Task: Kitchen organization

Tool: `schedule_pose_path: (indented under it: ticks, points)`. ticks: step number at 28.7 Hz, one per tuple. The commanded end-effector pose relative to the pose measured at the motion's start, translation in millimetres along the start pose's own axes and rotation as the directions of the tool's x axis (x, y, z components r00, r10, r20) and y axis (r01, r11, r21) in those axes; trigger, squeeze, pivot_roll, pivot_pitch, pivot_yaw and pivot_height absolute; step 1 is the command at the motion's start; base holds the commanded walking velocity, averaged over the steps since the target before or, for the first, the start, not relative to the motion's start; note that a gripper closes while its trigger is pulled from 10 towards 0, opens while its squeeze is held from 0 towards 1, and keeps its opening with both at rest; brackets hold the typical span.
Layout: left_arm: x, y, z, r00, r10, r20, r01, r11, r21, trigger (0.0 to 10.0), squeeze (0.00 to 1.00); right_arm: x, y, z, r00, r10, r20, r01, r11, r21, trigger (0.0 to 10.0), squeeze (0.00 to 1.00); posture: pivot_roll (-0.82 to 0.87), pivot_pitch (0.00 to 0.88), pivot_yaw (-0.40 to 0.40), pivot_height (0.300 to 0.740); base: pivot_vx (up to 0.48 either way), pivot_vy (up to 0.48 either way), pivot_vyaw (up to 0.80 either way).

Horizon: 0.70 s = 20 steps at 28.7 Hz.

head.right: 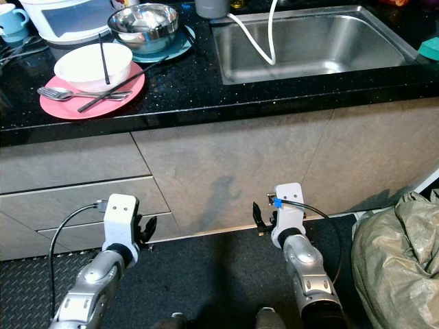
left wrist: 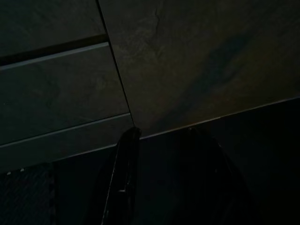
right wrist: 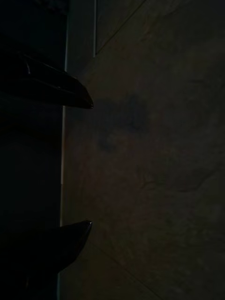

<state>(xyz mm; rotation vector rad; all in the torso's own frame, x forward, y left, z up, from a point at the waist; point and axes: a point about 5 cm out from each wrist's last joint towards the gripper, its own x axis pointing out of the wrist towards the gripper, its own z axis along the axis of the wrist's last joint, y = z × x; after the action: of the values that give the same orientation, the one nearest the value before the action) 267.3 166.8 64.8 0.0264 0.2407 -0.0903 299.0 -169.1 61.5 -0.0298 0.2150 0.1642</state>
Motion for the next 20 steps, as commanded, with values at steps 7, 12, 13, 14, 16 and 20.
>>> schedule_pose_path:
  ticks: [7,12,13,14,16,20]
  points:
    - [-5.9,-11.3,38.8,0.967,-0.156,0.199,0.149,0.988,0.049,10.0,0.0,-9.0,18.9,36.5,0.947,0.232,0.222,-0.266,0.954,0.14,10.0,0.0,0.0,0.18,0.022,0.74,0.0,0.0,0.0]
    - [-9.8,-17.3,64.6,0.924,-0.222,0.311,0.22,0.975,0.039,10.0,0.0,-14.9,21.7,69.7,0.877,0.304,0.372,-0.393,0.9,0.191,10.0,0.0,0.0,0.181,0.022,0.74,0.0,0.0,0.0]
    - [-9.9,-17.8,68.3,0.919,-0.223,0.325,0.224,0.974,0.035,10.0,0.0,-14.4,20.0,75.0,0.873,0.291,0.391,-0.389,0.9,0.196,10.0,0.0,0.0,0.181,0.022,0.74,0.0,0.0,0.0]
    - [-9.2,-18.4,74.2,0.913,-0.222,0.342,0.227,0.974,0.027,10.0,0.0,-12.4,16.5,84.8,0.869,0.257,0.422,-0.368,0.907,0.205,10.0,0.0,0.0,0.18,0.021,0.74,0.0,0.0,0.0]
    - [-8.3,-20.8,85.2,0.901,-0.225,0.371,0.23,0.973,0.031,10.0,0.0,-11.5,13.3,102.1,0.85,0.222,0.478,-0.362,0.905,0.222,10.0,0.0,0.0,0.18,0.019,0.74,0.0,0.0,0.0]
    - [-6.4,-21.9,93.4,0.897,-0.226,0.379,0.228,0.973,0.043,10.0,0.0,-12.2,12.8,116.2,0.828,0.22,0.516,-0.377,0.9,0.221,10.0,0.0,0.0,0.179,0.019,0.74,0.0,0.0,0.0]
